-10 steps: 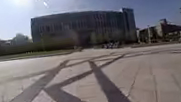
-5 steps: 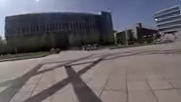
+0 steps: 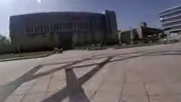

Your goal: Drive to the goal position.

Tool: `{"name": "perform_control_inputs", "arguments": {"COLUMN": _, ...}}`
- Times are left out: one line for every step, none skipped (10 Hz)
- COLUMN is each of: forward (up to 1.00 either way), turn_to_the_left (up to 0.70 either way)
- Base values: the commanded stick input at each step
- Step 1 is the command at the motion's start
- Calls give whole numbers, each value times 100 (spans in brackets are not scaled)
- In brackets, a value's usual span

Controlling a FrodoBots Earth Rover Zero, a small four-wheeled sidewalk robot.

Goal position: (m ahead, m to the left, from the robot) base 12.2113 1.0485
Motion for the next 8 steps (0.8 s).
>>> {"name": "perform_control_inputs", "arguments": {"forward": 100, "turn_to_the_left": 32}}
{"name": "perform_control_inputs", "arguments": {"forward": 100, "turn_to_the_left": 40}}
{"name": "perform_control_inputs", "arguments": {"forward": 100, "turn_to_the_left": 38}}
{"name": "perform_control_inputs", "arguments": {"forward": 100, "turn_to_the_left": 22}}
{"name": "perform_control_inputs", "arguments": {"forward": 100, "turn_to_the_left": 6}}
{"name": "perform_control_inputs", "arguments": {"forward": 100, "turn_to_the_left": 0}}
{"name": "perform_control_inputs", "arguments": {"forward": 100, "turn_to_the_left": 0}}
{"name": "perform_control_inputs", "arguments": {"forward": 100, "turn_to_the_left": 0}}
